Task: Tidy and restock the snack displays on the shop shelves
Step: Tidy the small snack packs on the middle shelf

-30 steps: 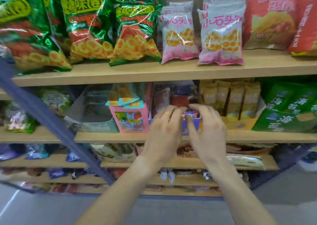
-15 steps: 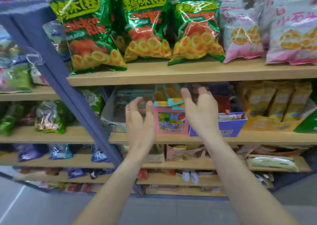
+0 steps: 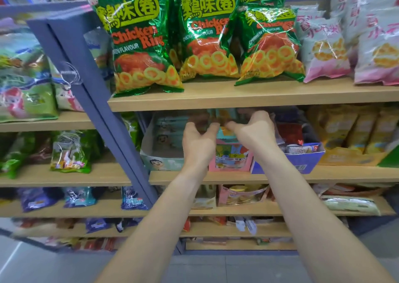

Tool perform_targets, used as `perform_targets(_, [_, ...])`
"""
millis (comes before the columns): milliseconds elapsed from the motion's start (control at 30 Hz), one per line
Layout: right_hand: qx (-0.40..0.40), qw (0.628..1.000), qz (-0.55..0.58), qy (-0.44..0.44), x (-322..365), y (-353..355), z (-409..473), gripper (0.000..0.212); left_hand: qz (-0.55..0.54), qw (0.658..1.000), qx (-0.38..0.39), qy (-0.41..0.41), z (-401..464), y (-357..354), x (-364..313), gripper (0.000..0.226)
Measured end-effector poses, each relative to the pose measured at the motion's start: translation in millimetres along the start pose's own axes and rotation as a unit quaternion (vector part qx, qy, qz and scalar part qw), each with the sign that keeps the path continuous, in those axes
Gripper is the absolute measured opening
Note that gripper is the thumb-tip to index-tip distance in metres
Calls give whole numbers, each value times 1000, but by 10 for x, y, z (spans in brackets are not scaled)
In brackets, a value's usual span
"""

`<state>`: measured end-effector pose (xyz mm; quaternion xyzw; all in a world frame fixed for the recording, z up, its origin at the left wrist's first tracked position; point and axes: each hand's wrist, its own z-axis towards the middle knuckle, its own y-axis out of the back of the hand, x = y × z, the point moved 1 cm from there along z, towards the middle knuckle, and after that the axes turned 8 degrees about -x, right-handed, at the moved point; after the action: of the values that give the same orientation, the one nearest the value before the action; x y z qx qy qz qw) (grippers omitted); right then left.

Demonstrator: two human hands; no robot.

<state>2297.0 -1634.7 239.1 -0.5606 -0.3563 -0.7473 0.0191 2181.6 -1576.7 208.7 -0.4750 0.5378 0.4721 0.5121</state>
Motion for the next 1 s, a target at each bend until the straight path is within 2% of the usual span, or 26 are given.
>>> perform_targets(167, [35, 998, 20, 39, 233, -172, -174, 37, -134, 989, -19, 61, 79, 212, 63, 28])
perform_targets(300, [103, 991, -22, 84, 433, -473, -272, 32, -204, 969, -25, 134, 158, 551, 216, 58])
perform_targets(367, [146, 981, -70, 108, 505, -675, -303, 25, -192, 970, -39, 145, 217, 711, 285, 63])
perform_targets(433, [179, 971, -109, 114, 534, -872, -332, 38, -151, 978, -38, 140, 311, 827, 368, 70])
perform_targets(533, [198, 967, -119, 111, 494, -1080, -353, 39, -114, 982, -13, 150, 424, 916, 477, 74])
perform_targets(667, [192, 975, -100, 60, 419, -1143, -298, 52, -103, 982, -5, 155, 476, 965, 572, 79])
perform_targets(767, [210, 977, -49, -7, 396, -1092, -245, 45, -102, 983, -10, 150, 469, 985, 616, 83])
perform_targets(900, [246, 966, 23, -77, 368, -1085, -239, 52, -126, 980, 1, 154, 489, 1019, 687, 88])
perform_targets(1000, [256, 956, 53, -132, 370, -1127, -249, 70, -148, 979, 36, 138, 474, 1007, 703, 79])
